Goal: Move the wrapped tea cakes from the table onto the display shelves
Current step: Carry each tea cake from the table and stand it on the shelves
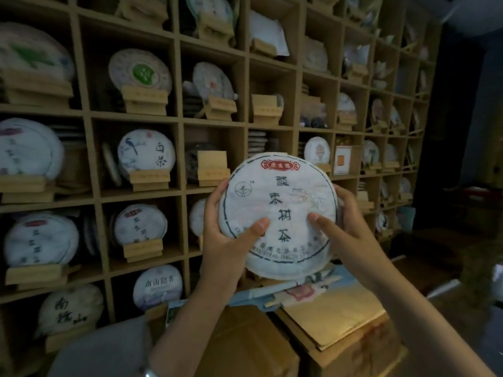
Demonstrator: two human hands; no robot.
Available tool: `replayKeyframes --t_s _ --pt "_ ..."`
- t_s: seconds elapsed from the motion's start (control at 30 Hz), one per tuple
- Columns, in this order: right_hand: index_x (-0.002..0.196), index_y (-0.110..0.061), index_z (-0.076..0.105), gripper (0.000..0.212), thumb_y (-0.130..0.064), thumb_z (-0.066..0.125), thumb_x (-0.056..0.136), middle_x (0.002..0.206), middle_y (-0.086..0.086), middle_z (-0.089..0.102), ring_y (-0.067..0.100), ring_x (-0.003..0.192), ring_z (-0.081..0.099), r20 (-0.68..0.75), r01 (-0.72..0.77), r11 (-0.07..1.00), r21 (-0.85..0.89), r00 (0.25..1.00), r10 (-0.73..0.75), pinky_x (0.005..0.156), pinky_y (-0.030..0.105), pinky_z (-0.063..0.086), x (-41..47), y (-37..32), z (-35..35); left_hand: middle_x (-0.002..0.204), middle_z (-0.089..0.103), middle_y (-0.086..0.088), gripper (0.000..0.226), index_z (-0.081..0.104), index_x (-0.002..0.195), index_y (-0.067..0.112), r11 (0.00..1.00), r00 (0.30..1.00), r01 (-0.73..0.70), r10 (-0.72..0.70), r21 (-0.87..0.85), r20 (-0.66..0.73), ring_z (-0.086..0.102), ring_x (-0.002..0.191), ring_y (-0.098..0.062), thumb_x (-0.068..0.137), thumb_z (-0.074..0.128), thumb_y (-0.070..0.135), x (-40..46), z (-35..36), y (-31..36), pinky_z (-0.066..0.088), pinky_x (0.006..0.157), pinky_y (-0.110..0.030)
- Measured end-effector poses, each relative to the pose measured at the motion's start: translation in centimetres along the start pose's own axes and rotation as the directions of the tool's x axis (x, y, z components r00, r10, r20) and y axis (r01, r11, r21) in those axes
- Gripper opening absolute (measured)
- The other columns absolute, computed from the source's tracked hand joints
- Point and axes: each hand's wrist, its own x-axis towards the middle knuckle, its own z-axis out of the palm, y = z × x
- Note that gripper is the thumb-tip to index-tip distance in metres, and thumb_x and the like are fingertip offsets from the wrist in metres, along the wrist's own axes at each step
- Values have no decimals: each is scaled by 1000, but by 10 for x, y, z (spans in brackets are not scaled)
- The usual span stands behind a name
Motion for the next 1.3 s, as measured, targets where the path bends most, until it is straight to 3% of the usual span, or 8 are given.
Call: replayKeyframes --t_s 0.17,0.33,0.47,0.57,0.73,0.97,1.1,1.3 --pt "123 -47 54 47 -38 72 80 122 0 69 26 105 71 70 -79 980 184 995 67 72 42 62 32 33 -26 122 66 16 81 54 128 47 994 992 81 -73 -71 107 65 113 -12 61 87 15 37 5 -34 59 81 -39" --pt "117 -48 61 59 -52 84 63 116 -2 73 23 101 73 -34 -26 979 201 999 33 71 38 61 71 61 -43 125 65 17 87 46 131 51 978 950 204 -187 -44 251 63 117 -11 66 85 9 83 16 -65 58 83 -35" --pt "118 -41 63 48 -37 74 71 117 1 73 24 103 72 -125 17 976 218 992 10 74 37 62 113 91 -45 125 65 19 71 46 121 68 942 880 323 -335 93 336 66 113 -15 68 85 42 133 3 -87 59 79 -39" --pt "127 -27 57 54 -28 70 75 118 6 72 26 102 72 -150 9 967 254 988 30 74 39 63 154 117 -42 124 65 12 67 43 133 59 886 870 417 -453 202 193 66 109 -20 70 61 74 180 -23 -107 60 73 -47" --pt "123 -32 60 46 -28 69 78 114 2 74 23 97 74 -155 32 963 268 988 10 68 38 63 236 148 -32 137 51 5 51 43 136 29 818 926 372 -360 438 -114 55 107 -8 90 67 32 277 -108 -148 49 78 -24" --pt "131 -27 55 57 -35 69 76 117 1 73 21 101 73 -167 89 956 279 985 -43 73 41 62 326 187 -16 148 39 -3 87 24 152 22 713 958 287 -213 640 -192 41 113 -7 83 78 18 367 -176 -203 38 87 -18" --pt "136 -25 52 65 -34 71 74 120 2 71 22 104 72 -166 83 930 359 986 -24 74 39 62 355 209 -11 148 39 0 91 13 155 23 668 941 333 -281 666 -189 38 112 -5 87 73 20 394 -189 -234 36 92 -23" --pt "133 -22 53 65 -31 71 71 116 3 73 21 102 72 -152 70 913 403 988 -9 71 36 63 389 231 -7 120 35 16 100 7 155 29 662 921 388 -307 641 -239 42 98 -1 83 76 32 427 -201 -260 36 68 -11"
